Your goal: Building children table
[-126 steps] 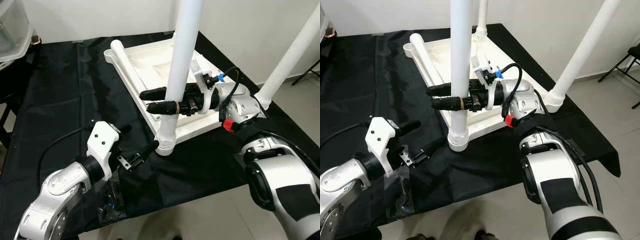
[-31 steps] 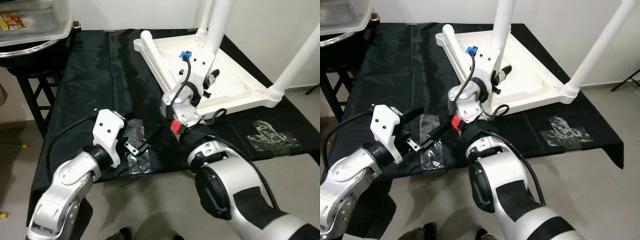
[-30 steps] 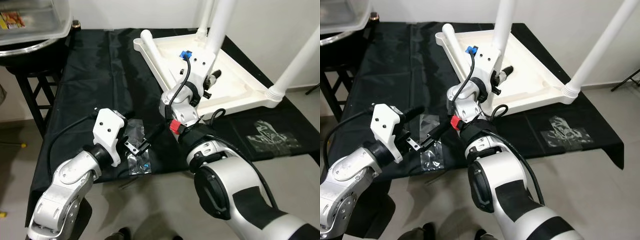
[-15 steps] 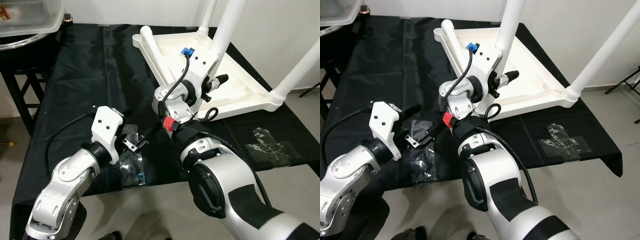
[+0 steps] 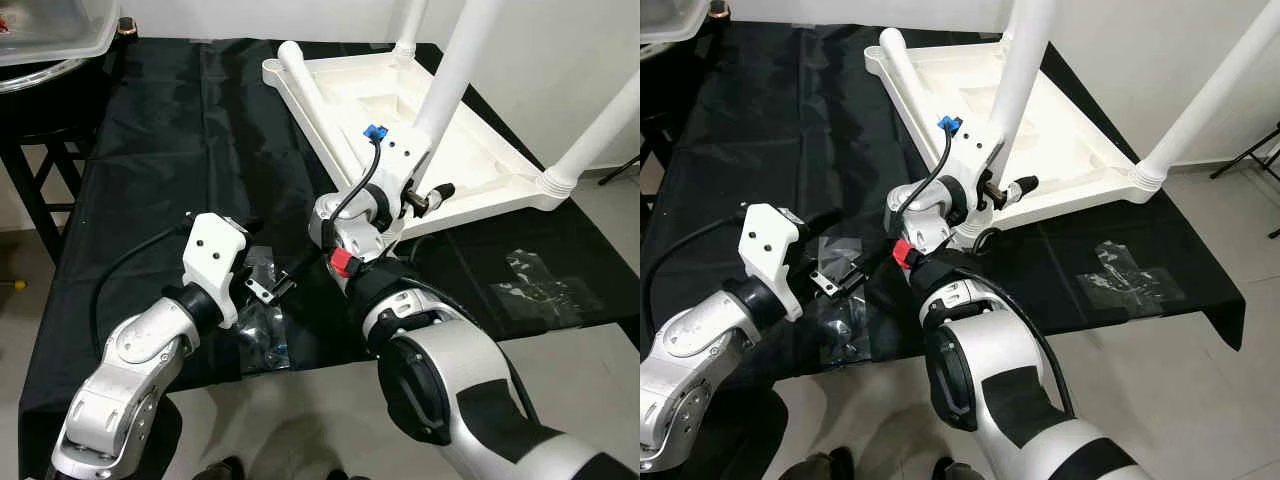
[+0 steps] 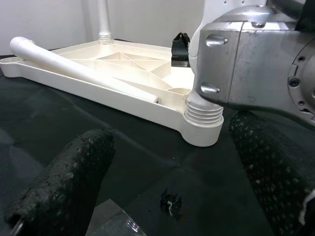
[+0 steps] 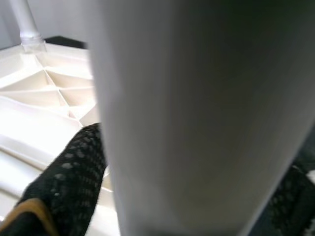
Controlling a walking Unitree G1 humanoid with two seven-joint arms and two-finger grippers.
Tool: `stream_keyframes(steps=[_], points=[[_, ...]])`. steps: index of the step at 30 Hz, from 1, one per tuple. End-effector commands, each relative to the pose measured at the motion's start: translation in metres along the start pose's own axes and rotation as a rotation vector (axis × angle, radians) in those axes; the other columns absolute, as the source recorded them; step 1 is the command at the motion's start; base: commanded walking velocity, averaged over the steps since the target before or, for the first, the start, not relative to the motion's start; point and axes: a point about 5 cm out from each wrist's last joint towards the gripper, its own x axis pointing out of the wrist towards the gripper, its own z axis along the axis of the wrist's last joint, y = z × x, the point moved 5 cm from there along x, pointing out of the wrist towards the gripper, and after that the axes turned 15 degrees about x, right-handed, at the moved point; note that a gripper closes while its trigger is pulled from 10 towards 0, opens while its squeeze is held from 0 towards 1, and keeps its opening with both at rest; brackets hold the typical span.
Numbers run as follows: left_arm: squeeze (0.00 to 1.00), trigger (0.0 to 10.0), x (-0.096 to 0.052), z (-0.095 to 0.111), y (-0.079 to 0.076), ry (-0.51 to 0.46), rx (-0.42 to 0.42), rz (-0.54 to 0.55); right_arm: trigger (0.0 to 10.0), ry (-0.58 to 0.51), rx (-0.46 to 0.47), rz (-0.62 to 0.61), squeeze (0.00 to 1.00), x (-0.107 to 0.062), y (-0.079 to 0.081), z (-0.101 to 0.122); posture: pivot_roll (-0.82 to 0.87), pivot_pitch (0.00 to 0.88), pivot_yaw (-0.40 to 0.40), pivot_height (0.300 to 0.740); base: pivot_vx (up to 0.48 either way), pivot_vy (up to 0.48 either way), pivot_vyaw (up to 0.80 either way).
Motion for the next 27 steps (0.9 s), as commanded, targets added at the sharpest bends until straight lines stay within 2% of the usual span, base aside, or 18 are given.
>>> stream_keyframes(steps=[1,5,9,12,18,21,27], points=[[0.00,10.0,-0.001,-0.004,-0.005,0.010,-0.002,-0.013,10.0,-0.047,0.023,0.035,0.00,0.000,0.006,0.011,0.11,0.203,-0.102,0.740,0.000,0.000,0.00],[0.00,10.0,-0.001,-0.005,-0.005,0.011,-0.001,-0.014,10.0,-0.058,0.022,0.079,0.00,-0.002,0.011,0.012,0.11,0.204,-0.100,0.740,0.000,0.000,0.00],[0.00,10.0,0.001,-0.005,-0.003,0.005,0.005,-0.012,10.0,-0.070,-0.010,0.246,0.00,-0.008,0.025,0.008,0.10,0.201,-0.093,0.740,0.000,0.000,0.00],[0.00,10.0,0.001,-0.005,-0.003,0.005,0.004,-0.012,10.0,-0.082,-0.017,0.267,0.00,-0.009,0.026,0.009,0.10,0.201,-0.093,0.740,0.000,0.000,0.00],[0.00,10.0,0.000,-0.006,-0.002,0.007,0.008,-0.011,10.0,-0.095,-0.031,0.407,0.00,-0.009,0.031,0.006,0.10,0.199,-0.091,0.740,0.000,0.000,0.00],[0.00,10.0,0.000,-0.006,-0.002,0.008,0.004,-0.011,10.0,-0.125,-0.043,0.475,0.00,-0.013,0.033,0.007,0.09,0.200,-0.089,0.740,0.000,0.000,0.00],[0.00,10.0,0.002,-0.008,-0.002,0.008,0.008,-0.012,10.0,-0.173,-0.019,0.516,0.00,-0.026,0.029,0.012,0.09,0.197,-0.087,0.740,0.000,0.000,0.00]])
